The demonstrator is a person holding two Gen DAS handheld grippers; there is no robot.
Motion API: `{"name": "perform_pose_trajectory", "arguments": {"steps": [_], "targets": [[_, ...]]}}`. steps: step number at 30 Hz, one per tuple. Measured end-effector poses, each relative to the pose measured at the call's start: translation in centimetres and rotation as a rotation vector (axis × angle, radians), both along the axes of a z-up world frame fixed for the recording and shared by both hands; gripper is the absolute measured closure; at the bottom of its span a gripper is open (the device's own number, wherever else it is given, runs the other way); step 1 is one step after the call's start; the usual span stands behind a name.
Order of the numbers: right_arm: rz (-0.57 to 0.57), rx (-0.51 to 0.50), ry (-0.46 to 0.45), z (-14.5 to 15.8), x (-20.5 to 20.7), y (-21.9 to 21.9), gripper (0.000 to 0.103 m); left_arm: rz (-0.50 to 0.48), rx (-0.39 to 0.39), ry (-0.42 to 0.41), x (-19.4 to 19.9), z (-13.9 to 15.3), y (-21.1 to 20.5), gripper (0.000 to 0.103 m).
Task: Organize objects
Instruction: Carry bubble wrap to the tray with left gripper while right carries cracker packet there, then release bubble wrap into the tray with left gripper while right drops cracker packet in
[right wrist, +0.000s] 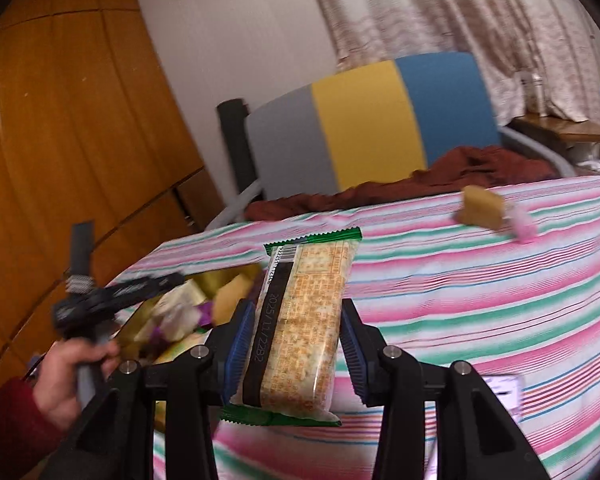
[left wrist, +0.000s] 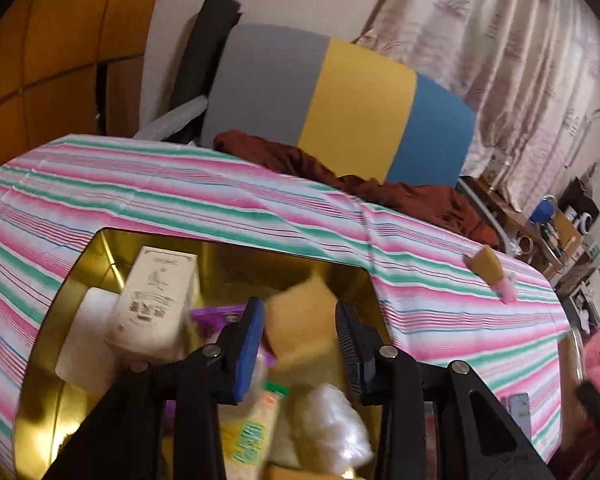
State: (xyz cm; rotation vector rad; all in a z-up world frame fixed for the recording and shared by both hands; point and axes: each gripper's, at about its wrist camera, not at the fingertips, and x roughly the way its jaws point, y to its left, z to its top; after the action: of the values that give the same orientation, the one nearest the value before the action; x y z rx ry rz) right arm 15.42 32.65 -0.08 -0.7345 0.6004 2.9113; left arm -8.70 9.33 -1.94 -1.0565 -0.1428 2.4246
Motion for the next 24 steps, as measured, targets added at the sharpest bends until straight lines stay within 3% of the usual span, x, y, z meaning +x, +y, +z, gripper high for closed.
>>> {"name": "perform_pose_trajectory", "arguments": {"steps": [2,3,4,5,6,14,20,24], "targets": [[0.031,-0.001,-0.017,-0.2,-0.6,-1.3,0.060,0.007,0.006,-0.022,-0.7,-0.2,-0.3,0.065],[0.048,-0.008,-0.022,-0.3,-0.8,-2.0,0.060,0.011,0.006,-0.022,-1.0,-0.2,-0.5,0.060],[0.066,-0.013,-0.026,-0.4,-1.0,-2.4,0.060,0.010,0.007,-0.022,-1.1,-0.1,-0.5,0.053],[0.083,-0.012,-0.031,-0.4,-1.3,-3.0,0.060,0.009,0.011,-0.022,-1.1,-0.1,-0.7,0.034],[0.097,-0.006,-0.036,-0.5,-1.4,-3.5,0.060,0.019,0.021,-0.018,-1.0,-0.1,-1.1,0.024],[0.201,-0.035,-0.112,-2.0,-4.4,-6.6,0.060,0.152,0.069,0.027,1.7,1.5,-4.6,0.008],[0.279,-0.055,-0.160,-2.2,-7.0,-8.7,0.060,0.228,-0.036,0.146,4.5,3.1,-6.3,0.000],[0.316,-0.050,-0.220,-2.3,-9.9,-10.4,0.060,0.248,-0.058,0.157,5.6,3.6,-7.6,0.000]]}}
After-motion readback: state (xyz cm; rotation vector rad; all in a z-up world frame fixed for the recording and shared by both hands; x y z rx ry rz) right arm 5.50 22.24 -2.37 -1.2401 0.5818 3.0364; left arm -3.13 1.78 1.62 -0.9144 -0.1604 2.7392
